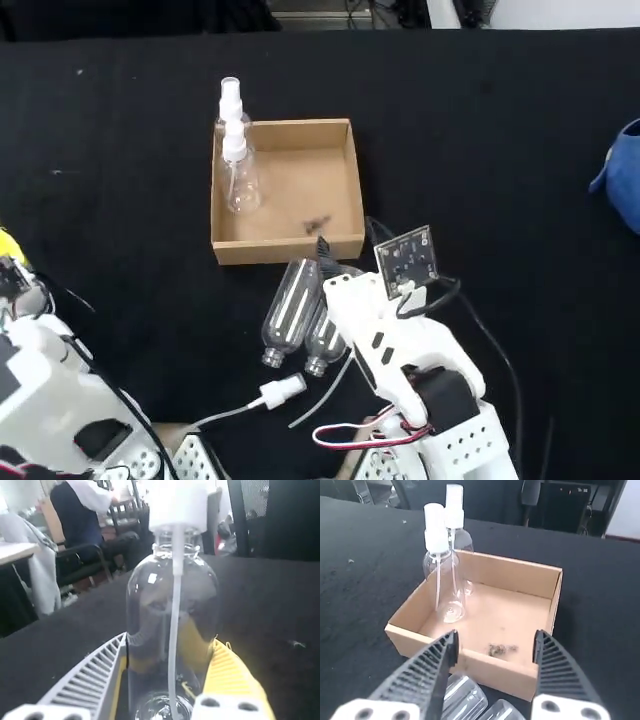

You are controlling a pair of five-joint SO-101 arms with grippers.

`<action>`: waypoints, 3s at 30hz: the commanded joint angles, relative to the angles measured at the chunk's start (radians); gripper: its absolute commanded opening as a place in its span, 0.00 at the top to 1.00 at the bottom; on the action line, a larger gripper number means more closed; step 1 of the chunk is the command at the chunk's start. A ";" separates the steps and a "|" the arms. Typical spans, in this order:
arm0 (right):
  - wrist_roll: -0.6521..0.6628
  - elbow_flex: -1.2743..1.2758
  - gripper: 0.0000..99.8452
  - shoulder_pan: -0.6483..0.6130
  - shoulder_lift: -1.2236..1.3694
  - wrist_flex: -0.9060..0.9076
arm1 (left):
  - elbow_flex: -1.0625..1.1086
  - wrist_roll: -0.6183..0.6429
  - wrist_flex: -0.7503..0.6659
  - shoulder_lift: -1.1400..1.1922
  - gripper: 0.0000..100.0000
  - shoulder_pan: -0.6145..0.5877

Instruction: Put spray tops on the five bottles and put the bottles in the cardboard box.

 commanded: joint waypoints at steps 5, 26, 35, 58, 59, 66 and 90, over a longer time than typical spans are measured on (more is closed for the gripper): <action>-0.005 -0.008 0.78 0.029 -0.015 -0.035 | -0.268 0.158 -0.201 0.362 0.97 -0.122; -0.005 -0.008 0.78 0.031 -0.015 -0.037 | -0.374 0.207 -0.203 0.523 0.93 -0.197; -0.003 -0.008 0.78 0.031 -0.015 -0.037 | -0.363 0.209 -0.203 0.519 0.66 -0.197; -0.003 -0.008 0.78 0.031 -0.015 -0.037 | -0.341 0.201 0.118 0.147 0.68 -0.196; -0.003 -0.008 0.78 0.031 -0.015 -0.037 | -0.332 0.201 0.143 0.135 0.68 -0.194; -0.003 -0.008 0.78 0.031 -0.015 -0.035 | -0.332 0.201 0.166 0.124 0.68 -0.193; -0.003 -0.015 0.78 0.032 -0.015 -0.029 | -0.311 0.204 0.166 0.083 0.97 -0.147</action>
